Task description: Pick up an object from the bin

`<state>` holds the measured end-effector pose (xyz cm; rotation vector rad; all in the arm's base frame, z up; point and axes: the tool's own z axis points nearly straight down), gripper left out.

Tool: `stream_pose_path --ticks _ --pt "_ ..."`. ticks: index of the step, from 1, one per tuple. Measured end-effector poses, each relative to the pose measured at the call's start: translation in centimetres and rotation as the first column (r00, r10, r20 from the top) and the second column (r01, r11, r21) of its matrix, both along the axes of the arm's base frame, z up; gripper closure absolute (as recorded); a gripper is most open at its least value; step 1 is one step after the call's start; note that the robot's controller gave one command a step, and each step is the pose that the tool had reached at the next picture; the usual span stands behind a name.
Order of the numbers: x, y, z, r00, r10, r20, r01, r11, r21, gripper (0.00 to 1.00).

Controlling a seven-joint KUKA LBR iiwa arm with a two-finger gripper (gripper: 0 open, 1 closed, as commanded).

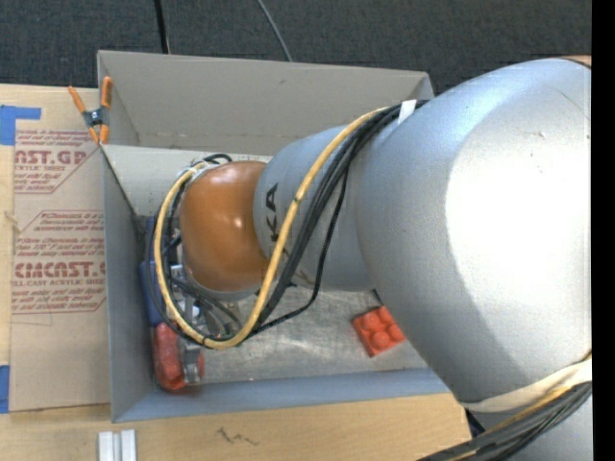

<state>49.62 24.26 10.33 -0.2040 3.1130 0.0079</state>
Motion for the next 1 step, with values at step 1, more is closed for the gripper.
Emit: stream_pose_path --ticks 1 --pt "0.00 0.00 0.00 1.000 0.000 0.000 0.000 1.000 0.000 1.00"
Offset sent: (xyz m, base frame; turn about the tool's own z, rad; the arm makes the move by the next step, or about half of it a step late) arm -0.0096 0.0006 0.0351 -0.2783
